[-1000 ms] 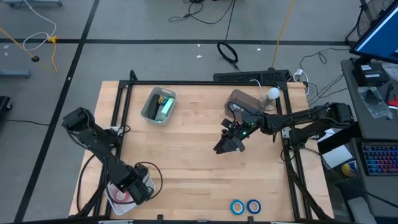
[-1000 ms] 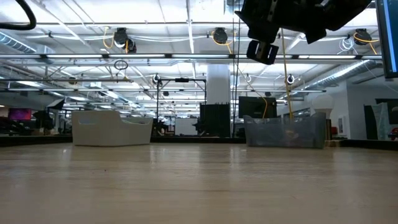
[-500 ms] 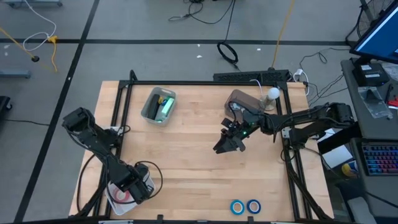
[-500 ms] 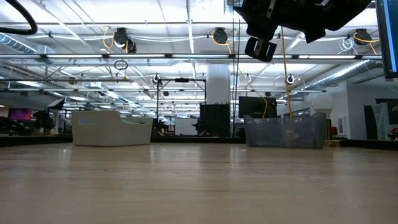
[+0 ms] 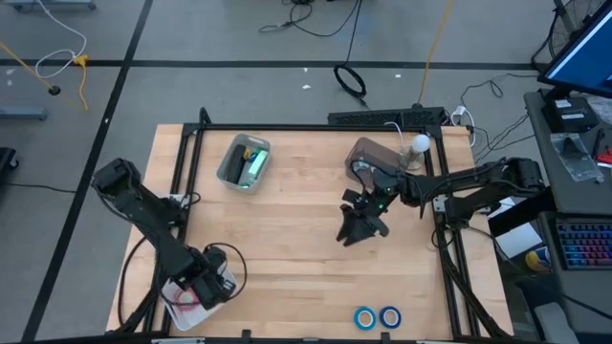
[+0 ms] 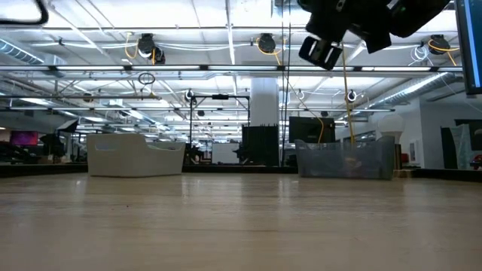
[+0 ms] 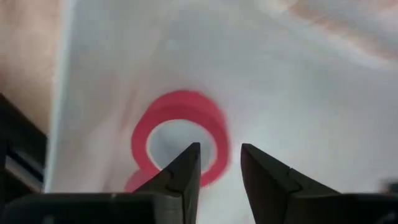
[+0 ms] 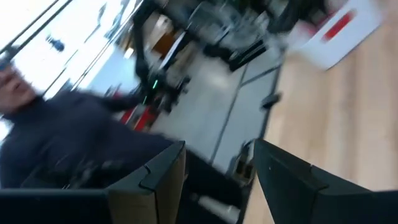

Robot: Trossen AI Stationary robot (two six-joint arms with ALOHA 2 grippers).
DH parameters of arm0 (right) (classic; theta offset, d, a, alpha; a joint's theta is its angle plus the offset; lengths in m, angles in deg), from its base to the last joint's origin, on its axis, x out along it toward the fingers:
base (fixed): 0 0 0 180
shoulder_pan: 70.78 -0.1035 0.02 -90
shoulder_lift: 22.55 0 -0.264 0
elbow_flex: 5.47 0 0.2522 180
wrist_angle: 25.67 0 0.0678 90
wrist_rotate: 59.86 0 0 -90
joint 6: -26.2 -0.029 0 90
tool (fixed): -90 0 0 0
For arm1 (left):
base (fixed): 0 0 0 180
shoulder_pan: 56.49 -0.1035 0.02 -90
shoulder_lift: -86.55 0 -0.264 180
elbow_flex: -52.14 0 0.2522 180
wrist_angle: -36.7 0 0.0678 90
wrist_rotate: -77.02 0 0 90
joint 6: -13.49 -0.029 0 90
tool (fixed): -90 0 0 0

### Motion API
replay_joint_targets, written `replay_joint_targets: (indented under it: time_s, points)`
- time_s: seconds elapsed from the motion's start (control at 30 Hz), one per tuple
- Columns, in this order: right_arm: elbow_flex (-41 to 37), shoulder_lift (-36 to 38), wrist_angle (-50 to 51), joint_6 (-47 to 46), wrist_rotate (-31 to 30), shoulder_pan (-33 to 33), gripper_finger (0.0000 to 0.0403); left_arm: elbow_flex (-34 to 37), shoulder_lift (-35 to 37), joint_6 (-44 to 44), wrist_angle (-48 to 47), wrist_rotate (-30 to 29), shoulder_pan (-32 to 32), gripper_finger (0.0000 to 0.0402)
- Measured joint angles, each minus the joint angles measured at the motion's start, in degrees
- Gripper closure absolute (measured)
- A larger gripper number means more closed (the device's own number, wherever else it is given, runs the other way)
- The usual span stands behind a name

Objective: Pick and place Stapler, Stapler remover, tape
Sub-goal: Put the dark blue tape into the white bin

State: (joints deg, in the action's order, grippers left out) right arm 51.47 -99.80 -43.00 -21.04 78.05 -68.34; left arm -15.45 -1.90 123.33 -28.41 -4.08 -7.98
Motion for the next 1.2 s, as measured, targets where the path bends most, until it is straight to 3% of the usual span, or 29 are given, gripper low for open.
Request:
replay_joint_targets:
  time_s: [0.13,0.3,0.4,0.5,0.67,0.87,1.03,1.2]
  points:
    - [0.0,0.76,0.17,0.14,5.44,-0.77,0.0216,0.0,7.31,1.18,0.05,-8.23,-0.76,0.0285]
    - [0.0,4.55,7.41,0.95,7.33,-4.33,0.0216,0.0,17.86,-4.41,2.23,-27.67,-1.67,0.0284]
    - [0.0,8.25,18.83,2.57,3.04,-7.95,0.0216,-0.02,22.4,-13.97,6.12,-38.61,-3.0,0.0284]
    - [0.0,11.94,30.5,2.51,-3.54,-12.89,0.0216,-0.02,25.2,-23.53,9.34,-44.39,-5.58,0.0284]
    - [0.0,16.26,40.7,-4.45,-16.19,-22.97,0.0216,-0.02,26.68,-38.18,14.49,-45.09,-12.32,0.0284]
    - [0.0,16.38,45.01,-17.56,-29.38,-35.0,0.0216,-0.02,26.65,-53.76,20.0,-44.97,-20.2,0.0284]
    - [2.13,13.24,50.71,-27.23,-35.93,-42.19,0.0216,-0.02,26.65,-59.95,20.25,-44.14,-25.06,0.0284]
    - [8.09,8.32,60.13,-32.64,-39.6,-46.74,0.0216,-0.02,26.65,-64.41,20.3,-38.32,-29.02,0.0284]
